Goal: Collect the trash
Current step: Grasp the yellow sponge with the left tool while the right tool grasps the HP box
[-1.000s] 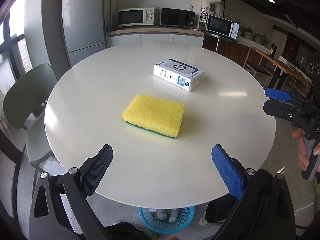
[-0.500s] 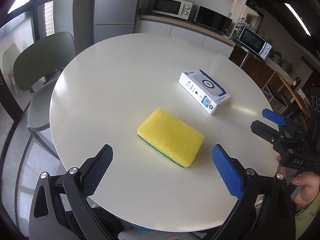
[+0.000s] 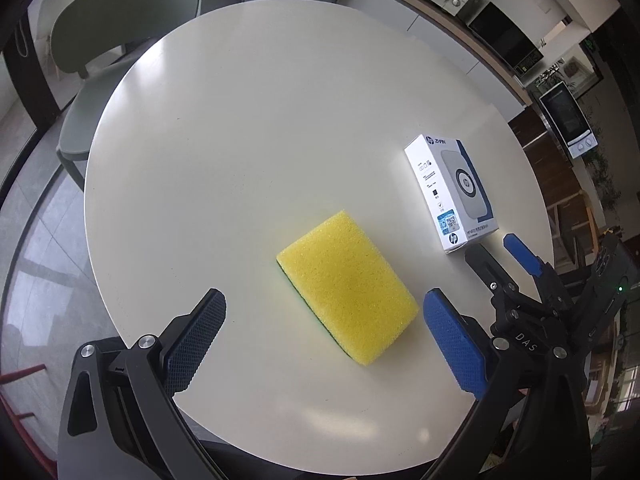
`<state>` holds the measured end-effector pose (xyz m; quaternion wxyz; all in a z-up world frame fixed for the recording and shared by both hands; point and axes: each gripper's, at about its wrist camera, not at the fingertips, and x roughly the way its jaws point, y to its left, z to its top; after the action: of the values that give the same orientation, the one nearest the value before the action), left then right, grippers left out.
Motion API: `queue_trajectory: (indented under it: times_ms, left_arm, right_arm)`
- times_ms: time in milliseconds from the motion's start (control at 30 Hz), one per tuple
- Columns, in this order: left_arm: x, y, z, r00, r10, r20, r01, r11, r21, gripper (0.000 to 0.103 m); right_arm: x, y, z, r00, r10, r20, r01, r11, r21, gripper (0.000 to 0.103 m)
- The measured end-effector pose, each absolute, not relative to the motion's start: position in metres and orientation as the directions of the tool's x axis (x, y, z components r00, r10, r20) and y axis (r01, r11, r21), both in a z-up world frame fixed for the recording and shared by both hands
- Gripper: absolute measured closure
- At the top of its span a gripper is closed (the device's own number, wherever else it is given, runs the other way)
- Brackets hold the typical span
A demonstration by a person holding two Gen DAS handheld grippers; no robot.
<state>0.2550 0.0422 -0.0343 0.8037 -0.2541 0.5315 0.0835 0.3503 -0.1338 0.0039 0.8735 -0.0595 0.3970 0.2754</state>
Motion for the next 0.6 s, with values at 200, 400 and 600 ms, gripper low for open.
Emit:
queue_trajectory:
  times_ms: [200, 400, 600]
  left_arm:
    - [0.272, 0.035, -0.046, 0.350, -0.099, -0.932, -0.506, 0.817, -0.276, 0.006]
    - [0.287, 0.028, -0.051, 0.308, -0.035, -0.951, -0.578, 0.787, -0.217, 0.006]
    - [0.294, 0.021, -0.059, 0.272, -0.030, -0.962, -0.573, 0.798, -0.187, 0.006]
  right_arm:
    - [0.358, -0.129, -0.004, 0.522, 0.430, -0.737, -0.548, 0.831, 0.097, 0.009]
    - [0.369, -0.126, -0.006, 0.503, 0.425, -0.752, -0.552, 0.828, 0.099, 0.015]
    - [0.374, -0.123, -0.010, 0.477, 0.430, -0.767, -0.561, 0.820, 0.110, 0.021]
